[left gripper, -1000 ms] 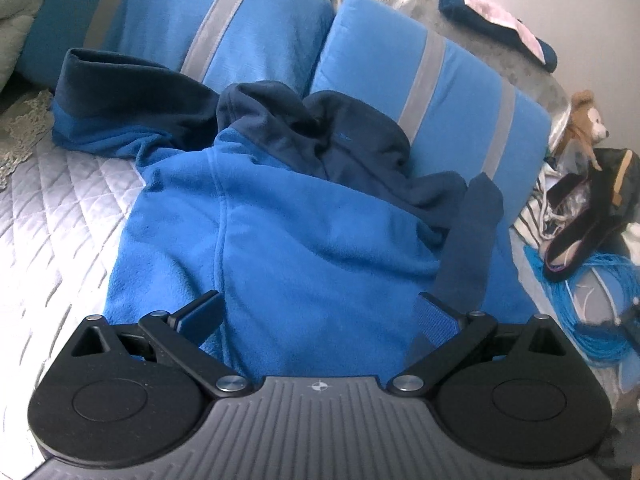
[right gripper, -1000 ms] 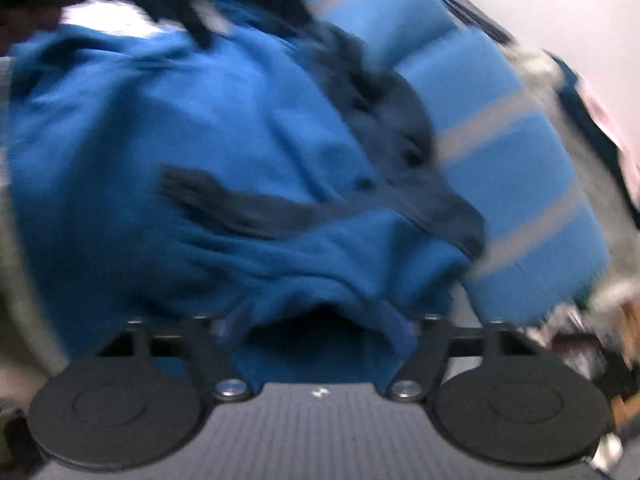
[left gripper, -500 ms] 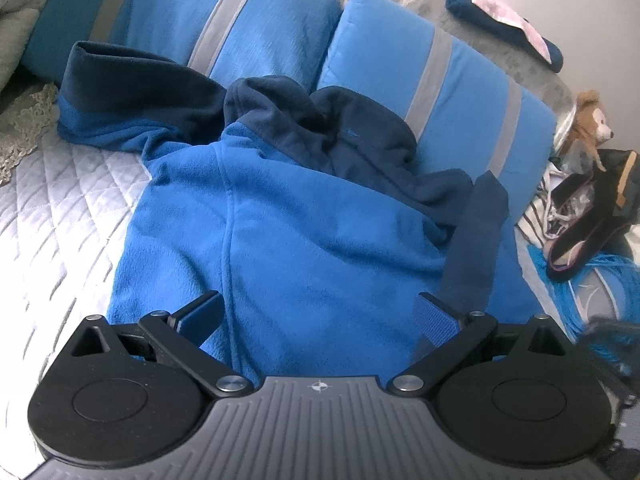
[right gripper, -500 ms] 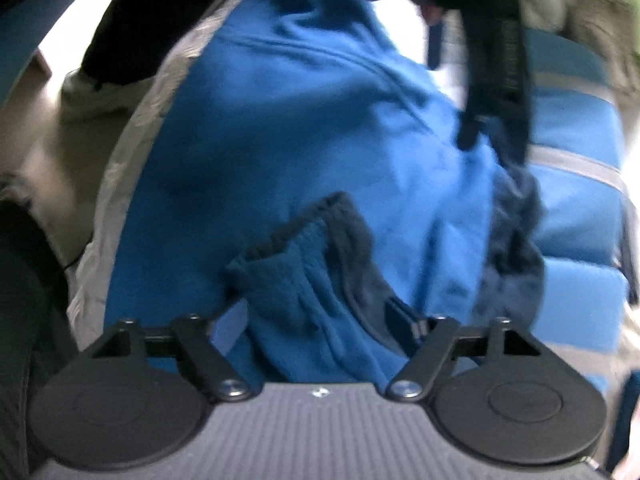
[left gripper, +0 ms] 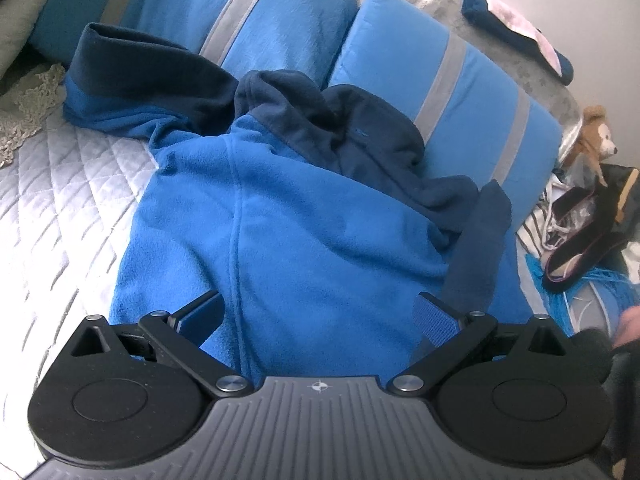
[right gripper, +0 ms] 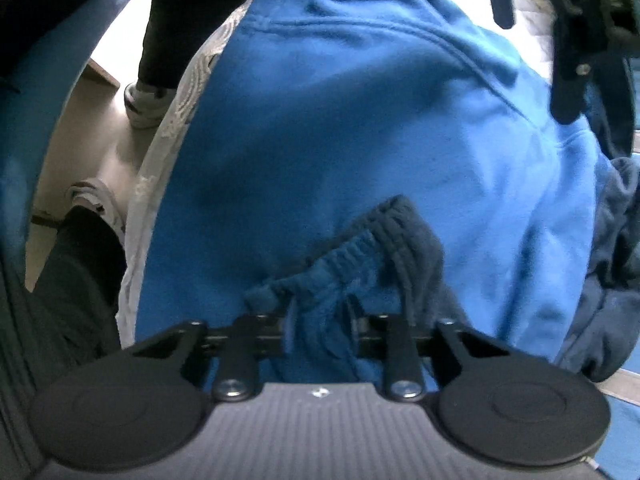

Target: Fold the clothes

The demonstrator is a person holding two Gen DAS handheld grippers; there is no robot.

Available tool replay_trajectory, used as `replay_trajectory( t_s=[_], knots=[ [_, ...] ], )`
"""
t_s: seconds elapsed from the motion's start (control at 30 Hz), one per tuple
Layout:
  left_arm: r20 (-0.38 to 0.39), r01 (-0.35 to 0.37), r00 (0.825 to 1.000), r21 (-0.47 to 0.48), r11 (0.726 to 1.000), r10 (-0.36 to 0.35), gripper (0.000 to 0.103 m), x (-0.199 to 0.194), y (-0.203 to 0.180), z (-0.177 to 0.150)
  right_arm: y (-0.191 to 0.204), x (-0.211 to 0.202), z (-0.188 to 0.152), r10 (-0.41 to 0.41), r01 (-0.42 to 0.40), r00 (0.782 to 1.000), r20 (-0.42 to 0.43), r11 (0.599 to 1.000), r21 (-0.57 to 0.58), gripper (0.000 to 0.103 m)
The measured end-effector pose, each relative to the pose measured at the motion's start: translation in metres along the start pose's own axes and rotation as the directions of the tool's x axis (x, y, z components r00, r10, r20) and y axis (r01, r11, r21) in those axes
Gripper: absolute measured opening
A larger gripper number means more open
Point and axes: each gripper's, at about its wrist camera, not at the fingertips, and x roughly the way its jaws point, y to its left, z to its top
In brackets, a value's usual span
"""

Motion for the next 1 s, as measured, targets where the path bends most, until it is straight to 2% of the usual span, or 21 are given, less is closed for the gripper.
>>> replay_trajectory(
  t_s=[0.07, 0.2, 0.27, 0.4, 0.47, 0.53, 0.6, 0.67, 0.73, 0.9, 1.0],
  knots=[
    [0.003, 0.005, 1.0, 0.001, 1.0, -0.005, 0.103, 0.0, 0.0, 0.0, -0.011, -0.012, -0.002, -0.079, 0.075, 0.996, 0.051, 0.995, 0.072, 0.001],
    [0.02, -0.001, 1.0, -0.003, 1.0, 0.001, 0.103, -0.002, 0.001, 0.001, -0.032, -0.04, -0.007, -0.213, 0.184, 0.969, 0.127, 0.96, 0.211, 0.001],
    [0.019, -0.01, 1.0, -0.011, 1.0, 0.01, 0.103, -0.001, 0.002, 0.001, -0.034, -0.049, -0.009, -0.231, 0.195, 0.963, 0.137, 0.952, 0.234, 0.001],
    [0.013, -0.022, 1.0, -0.011, 1.0, 0.023, 0.103, 0.001, 0.002, 0.0, -0.022, -0.05, -0.015, -0.23, 0.205, 0.966, 0.116, 0.959, 0.198, 0.006],
    [0.011, -0.023, 1.0, -0.007, 1.0, 0.023, 0.103, 0.001, 0.002, 0.0, -0.018, -0.045, -0.018, -0.226, 0.204, 0.969, 0.105, 0.962, 0.184, 0.021],
    [0.011, -0.022, 1.0, -0.002, 1.0, 0.022, 0.103, 0.001, 0.001, 0.0, -0.014, -0.04, -0.02, -0.22, 0.202, 0.971, 0.093, 0.965, 0.17, 0.026],
    [0.009, -0.021, 1.0, 0.0, 1.0, 0.021, 0.103, 0.002, 0.001, -0.001, -0.008, -0.034, -0.021, -0.214, 0.201, 0.974, 0.082, 0.969, 0.144, 0.037],
    [0.006, -0.022, 1.0, -0.001, 1.0, 0.022, 0.103, 0.002, 0.001, -0.001, -0.002, -0.03, -0.022, -0.203, 0.195, 0.977, 0.07, 0.975, 0.105, 0.057],
    [0.004, -0.022, 1.0, -0.001, 1.0, 0.022, 0.103, 0.003, 0.001, -0.001, 0.004, -0.027, -0.022, -0.181, 0.177, 0.981, 0.062, 0.982, 0.065, 0.061],
    [-0.002, -0.023, 1.0, -0.002, 1.0, 0.023, 0.103, 0.004, 0.001, -0.001, 0.005, -0.022, -0.021, -0.132, 0.131, 0.99, 0.042, 0.991, 0.029, 0.057],
    [-0.006, -0.024, 1.0, -0.003, 1.0, 0.024, 0.103, 0.005, 0.001, -0.001, 0.006, -0.018, -0.02, -0.111, 0.111, 0.994, 0.025, 0.994, 0.001, 0.042]
  ],
)
